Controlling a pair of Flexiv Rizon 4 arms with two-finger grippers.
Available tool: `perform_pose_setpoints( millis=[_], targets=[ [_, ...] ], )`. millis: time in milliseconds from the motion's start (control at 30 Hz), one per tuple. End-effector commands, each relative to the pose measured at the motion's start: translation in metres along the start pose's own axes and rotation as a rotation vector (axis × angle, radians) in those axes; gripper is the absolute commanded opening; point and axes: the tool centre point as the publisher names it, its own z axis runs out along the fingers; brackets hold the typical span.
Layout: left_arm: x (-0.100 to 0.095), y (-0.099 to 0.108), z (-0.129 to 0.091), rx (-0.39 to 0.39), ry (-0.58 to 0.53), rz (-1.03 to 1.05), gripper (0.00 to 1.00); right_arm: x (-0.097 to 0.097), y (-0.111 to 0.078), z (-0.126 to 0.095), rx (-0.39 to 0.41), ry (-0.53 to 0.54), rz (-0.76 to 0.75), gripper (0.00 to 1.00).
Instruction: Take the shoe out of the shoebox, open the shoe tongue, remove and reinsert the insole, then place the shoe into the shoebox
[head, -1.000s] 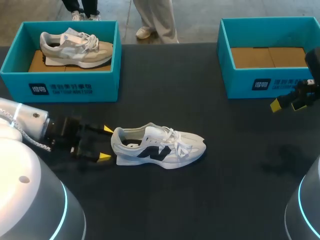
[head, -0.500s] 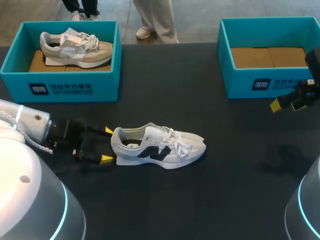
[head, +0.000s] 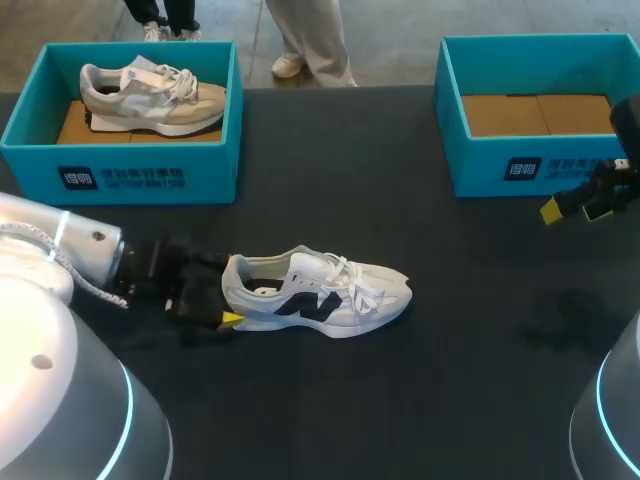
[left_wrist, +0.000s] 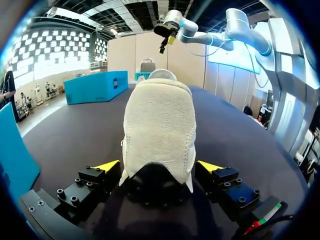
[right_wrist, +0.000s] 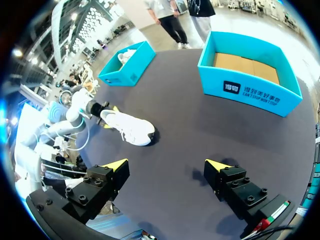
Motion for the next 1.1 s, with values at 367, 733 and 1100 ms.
perform_pose_setpoints(
  millis=[367, 733, 1100],
  targets=[
    [-0.0046, 0.0024, 0.0127, -0.007, 0.036, -0.012, 0.74, 0.0001, 0.0002, 0.001, 0.001, -0.001, 0.001, 1.0],
    [-0.0068, -0.001, 0.016, -0.012, 0.047, 0.001, 0.01, 0.0001, 0.0002, 0.001, 0.001, -0.001, 0.001, 1.0],
    [-0.0072, -0.0009, 0.0155, -0.012, 0.051, 0.002, 0.0, 0.0001, 0.0002, 0.001, 0.001, -0.001, 0.001, 1.0]
  ],
)
